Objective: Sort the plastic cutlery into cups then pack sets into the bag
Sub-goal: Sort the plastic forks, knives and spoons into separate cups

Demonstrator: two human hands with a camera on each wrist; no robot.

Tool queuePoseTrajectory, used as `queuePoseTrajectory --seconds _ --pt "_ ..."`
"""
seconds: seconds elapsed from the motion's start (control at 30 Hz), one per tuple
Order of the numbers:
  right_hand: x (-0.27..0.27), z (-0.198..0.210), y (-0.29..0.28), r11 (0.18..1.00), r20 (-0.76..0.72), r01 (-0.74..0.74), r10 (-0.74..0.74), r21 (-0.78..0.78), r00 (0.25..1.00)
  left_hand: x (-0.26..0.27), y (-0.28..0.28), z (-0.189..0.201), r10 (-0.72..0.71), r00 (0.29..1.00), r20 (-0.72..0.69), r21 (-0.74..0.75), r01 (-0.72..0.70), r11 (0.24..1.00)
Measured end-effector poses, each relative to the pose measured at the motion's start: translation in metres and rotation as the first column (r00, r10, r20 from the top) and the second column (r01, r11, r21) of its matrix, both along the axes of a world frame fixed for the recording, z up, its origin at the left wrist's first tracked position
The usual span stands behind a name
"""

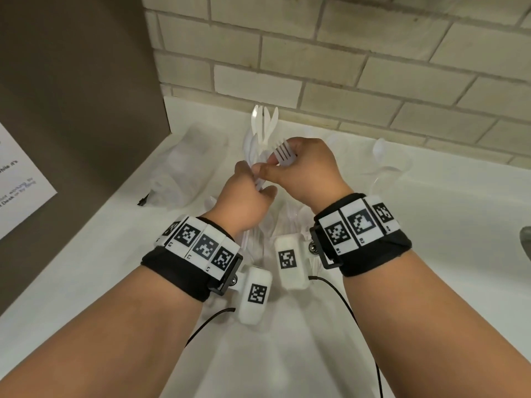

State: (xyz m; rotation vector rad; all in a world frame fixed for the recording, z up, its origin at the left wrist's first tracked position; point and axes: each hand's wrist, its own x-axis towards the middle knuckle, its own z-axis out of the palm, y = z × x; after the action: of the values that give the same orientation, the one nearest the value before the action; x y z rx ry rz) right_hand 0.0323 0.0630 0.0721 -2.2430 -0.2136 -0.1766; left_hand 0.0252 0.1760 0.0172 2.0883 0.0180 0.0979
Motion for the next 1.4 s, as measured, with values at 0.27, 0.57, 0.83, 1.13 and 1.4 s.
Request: queuePoseTrajectory --seconds 0.27,0.57,0.83,1.13,1.4 --pt "0.008 -0.008 -0.003 0.99 0.058 0.031 -0.023 -0.14 0.998 -0.007 0.003 -0.005 -0.232 0.971 -0.054 -0.614 0.152 0.775" --pt "0.014 -0.015 -0.005 0.992 0.065 -0.008 0.016 -0.124 0.998 0.003 0.001 -0.003 -0.258 0.955 -0.15 -0.903 -0.026 0.429" --pt "0.009 -0.02 -0.002 0.992 -0.012 0.019 -0.018 0.122 1.0 0.001 -0.001 0.001 -0.273 0.942 -0.193 -0.92 -0.076 0.385" --pt "0.006 -0.026 -0.009 0.901 -0.069 0.1 -0.077 0.423 0.995 0.006 -0.001 -0.004 -0.136 0.951 -0.277 -0.864 -0.184 0.469" --pt "0.021 -0.013 -0.047 0.74 -0.14 0.206 -0.152 0.641 0.979 -0.001 0.005 -0.002 -0.081 0.954 -0.29 -0.813 -0.2 0.546"
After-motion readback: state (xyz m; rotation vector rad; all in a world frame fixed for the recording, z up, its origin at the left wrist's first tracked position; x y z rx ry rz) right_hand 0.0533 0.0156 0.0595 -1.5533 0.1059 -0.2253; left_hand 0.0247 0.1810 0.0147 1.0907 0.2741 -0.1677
